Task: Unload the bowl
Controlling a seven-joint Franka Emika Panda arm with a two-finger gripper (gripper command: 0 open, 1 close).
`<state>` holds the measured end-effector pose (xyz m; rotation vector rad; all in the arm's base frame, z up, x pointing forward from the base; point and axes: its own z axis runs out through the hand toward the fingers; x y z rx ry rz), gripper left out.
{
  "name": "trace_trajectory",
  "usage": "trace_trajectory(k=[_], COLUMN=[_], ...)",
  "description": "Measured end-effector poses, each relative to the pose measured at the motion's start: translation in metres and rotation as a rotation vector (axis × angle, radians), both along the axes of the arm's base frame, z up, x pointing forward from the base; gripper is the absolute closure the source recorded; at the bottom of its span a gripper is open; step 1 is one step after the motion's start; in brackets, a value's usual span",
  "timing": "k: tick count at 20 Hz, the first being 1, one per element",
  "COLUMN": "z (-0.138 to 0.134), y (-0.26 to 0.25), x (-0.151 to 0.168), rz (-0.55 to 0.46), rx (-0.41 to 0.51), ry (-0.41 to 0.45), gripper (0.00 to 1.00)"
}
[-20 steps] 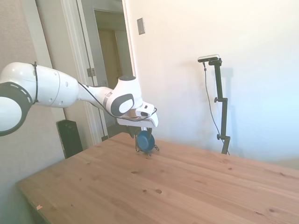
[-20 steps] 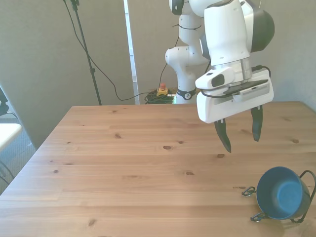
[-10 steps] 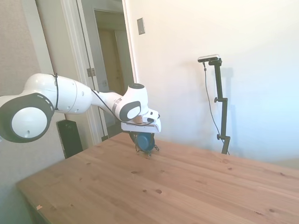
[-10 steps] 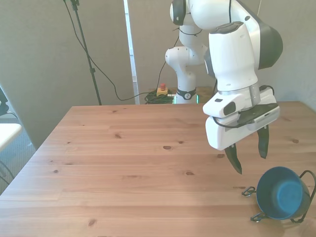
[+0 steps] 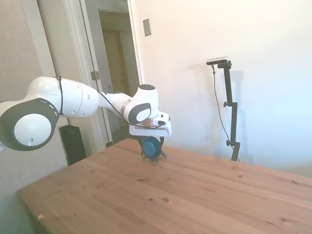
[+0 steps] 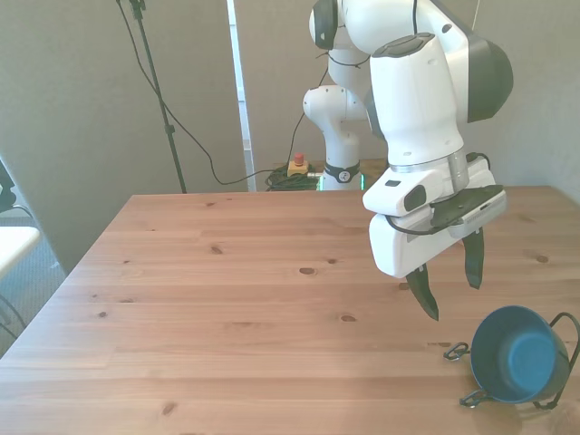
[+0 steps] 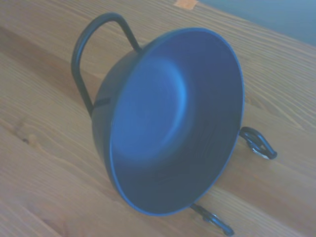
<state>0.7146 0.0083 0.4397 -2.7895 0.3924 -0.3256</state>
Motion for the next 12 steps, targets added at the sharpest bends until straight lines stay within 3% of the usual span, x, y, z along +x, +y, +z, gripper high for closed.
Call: trace_trajectory(k=[12], z=[-0.023], y=[0.032], x=[0.021], rz=[0.127], rx=[0.047], ry=[-0.037], gripper=[0.00])
